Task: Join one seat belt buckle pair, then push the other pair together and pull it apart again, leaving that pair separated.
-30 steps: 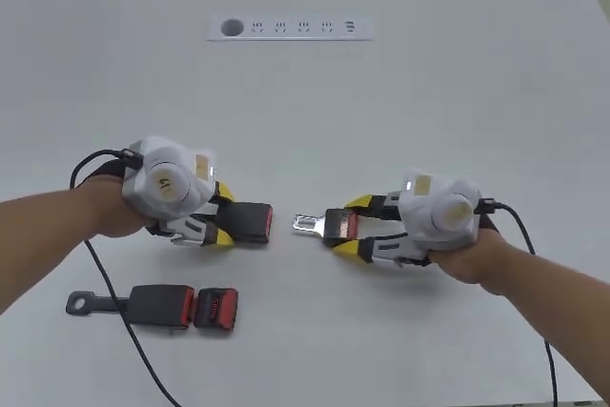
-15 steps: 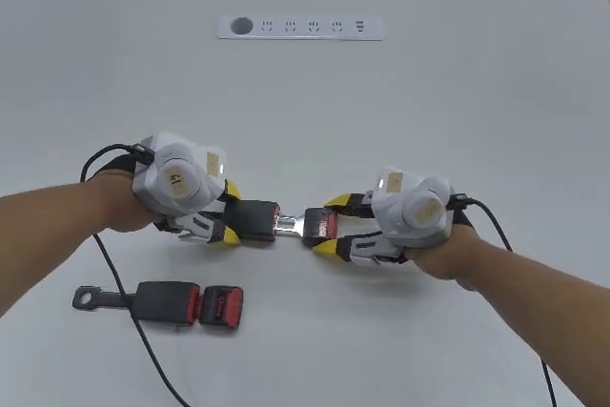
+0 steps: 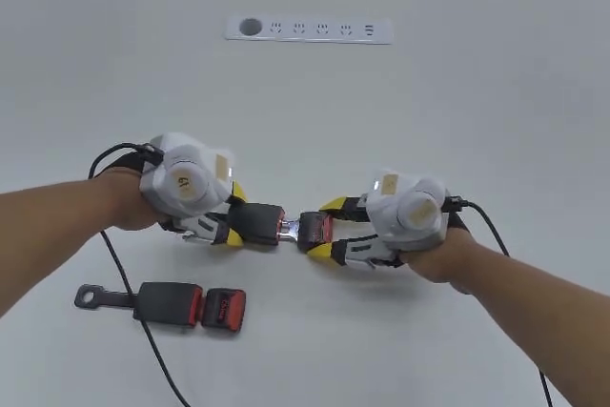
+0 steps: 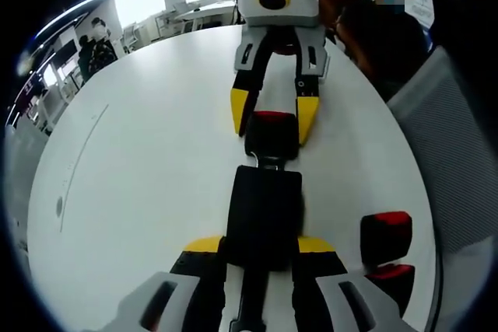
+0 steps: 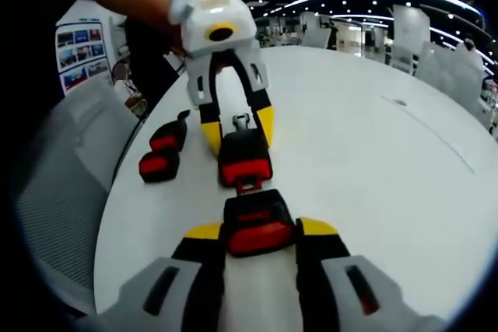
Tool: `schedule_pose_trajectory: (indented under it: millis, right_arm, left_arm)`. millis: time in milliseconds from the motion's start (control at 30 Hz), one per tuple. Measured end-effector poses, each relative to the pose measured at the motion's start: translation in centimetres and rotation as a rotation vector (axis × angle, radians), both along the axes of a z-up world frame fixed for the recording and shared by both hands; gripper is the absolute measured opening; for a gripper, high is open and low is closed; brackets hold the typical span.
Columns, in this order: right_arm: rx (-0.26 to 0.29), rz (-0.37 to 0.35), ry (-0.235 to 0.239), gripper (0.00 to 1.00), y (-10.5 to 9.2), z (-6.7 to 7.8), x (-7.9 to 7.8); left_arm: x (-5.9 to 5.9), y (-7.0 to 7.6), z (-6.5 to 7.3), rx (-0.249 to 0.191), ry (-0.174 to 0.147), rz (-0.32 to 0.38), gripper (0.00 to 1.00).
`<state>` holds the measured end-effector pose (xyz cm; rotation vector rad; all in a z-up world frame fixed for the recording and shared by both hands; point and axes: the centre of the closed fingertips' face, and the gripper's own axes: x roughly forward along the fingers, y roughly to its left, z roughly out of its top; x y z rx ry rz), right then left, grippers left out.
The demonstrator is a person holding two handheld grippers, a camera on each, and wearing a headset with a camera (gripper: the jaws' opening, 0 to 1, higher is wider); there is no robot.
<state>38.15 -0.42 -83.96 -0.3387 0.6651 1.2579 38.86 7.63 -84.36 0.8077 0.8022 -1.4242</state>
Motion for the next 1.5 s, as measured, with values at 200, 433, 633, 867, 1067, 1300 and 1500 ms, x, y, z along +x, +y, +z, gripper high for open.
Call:
schedule_pose_trajectory:
  millis: [200, 433, 633, 867, 1067, 1300, 1500]
  right_arm:
    - [-0.004, -0.003, 0.007, 0.35, 0.3, -0.1, 0.0]
    - [-0.014, 0.003, 0.02, 0.35, 0.5, -0.2, -0.2]
    - [-0.014, -0.011, 0.017, 0.35, 2.0, -0.2, -0.1]
    - [-0.049, -0.023, 0.029, 0.35, 2.1, -0.2, 0.1]
    - [-0.061, -0.027, 0.027, 0.35, 2.0, -0.3, 0.1]
    - [-0.069, -0.011, 0.027, 0.35, 1.9, -0.3, 0.1]
    - [-0.082, 0.001, 0.024, 0.35, 1.9, -0.3, 0.1]
  left_arm:
    - [-0.3, -0.2, 0.3, 0.01, -0.001, -0.008, 0.33]
    - [-0.5, -0.3, 0.5, 0.002, 0.0, -0.006, 0.33]
    - [-0.4, -0.3, 0.4, 0.009, -0.001, -0.005, 0.33]
    - [-0.4, -0.4, 0.4, 0.019, -0.002, -0.013, 0.33]
    - [-0.4, -0.4, 0.4, 0.022, -0.003, -0.018, 0.33]
    - [-0.4, -0.5, 0.4, 0.032, -0.007, -0.048, 0.33]
    - [-0.4, -0.5, 0.4, 0.042, -0.008, -0.072, 0.33]
